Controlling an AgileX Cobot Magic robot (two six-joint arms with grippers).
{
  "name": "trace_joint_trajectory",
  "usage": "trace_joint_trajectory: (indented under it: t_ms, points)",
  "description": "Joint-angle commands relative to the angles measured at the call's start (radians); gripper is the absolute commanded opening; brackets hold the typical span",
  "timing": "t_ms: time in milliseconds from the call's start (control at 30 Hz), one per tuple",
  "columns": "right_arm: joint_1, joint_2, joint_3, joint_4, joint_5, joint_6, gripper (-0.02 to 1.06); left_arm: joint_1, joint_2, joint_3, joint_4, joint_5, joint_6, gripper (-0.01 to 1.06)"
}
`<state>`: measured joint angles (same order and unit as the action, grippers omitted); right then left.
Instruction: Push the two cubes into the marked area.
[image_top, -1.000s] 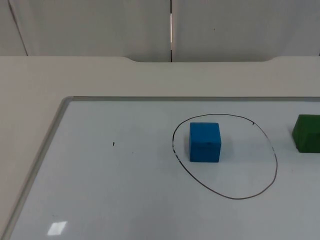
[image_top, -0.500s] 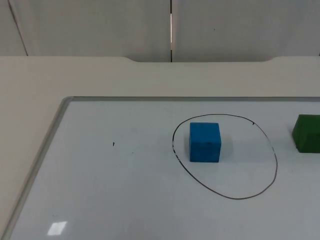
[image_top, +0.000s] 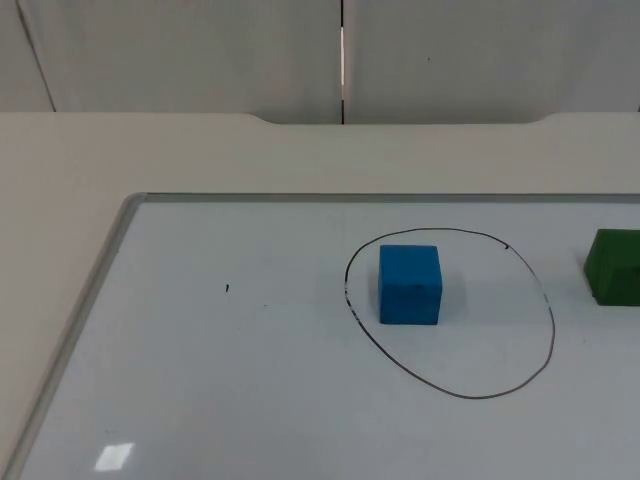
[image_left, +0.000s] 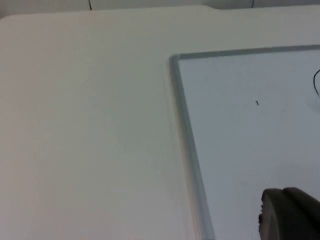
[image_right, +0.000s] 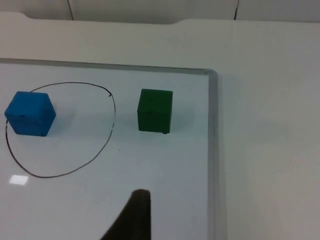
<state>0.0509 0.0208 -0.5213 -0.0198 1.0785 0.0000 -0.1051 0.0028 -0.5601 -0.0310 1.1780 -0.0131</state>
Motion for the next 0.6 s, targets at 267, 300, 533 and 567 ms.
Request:
trace_joint_trajectory:
  t_ms: [267, 300, 533, 567]
  points:
    - [-0.006, 0.282, 0.001, 0.003, -0.008, 0.0, 0.58, 0.002, -0.003, 0.023, 0.01, 0.017, -0.011, 0.0]
    - [-0.006, 0.311, -0.006, 0.003, -0.014, 0.0, 0.54, 0.002, -0.003, 0.023, 0.01, 0.013, -0.011, 0.0]
    - [-0.006, 0.472, -0.049, 0.003, -0.113, 0.011, 0.42, 0.002, -0.003, 0.027, 0.012, -0.012, -0.011, 0.0]
    - [-0.006, 0.527, -0.066, 0.003, -0.142, 0.011, 0.4, 0.002, -0.003, 0.027, 0.012, -0.012, -0.011, 0.0]
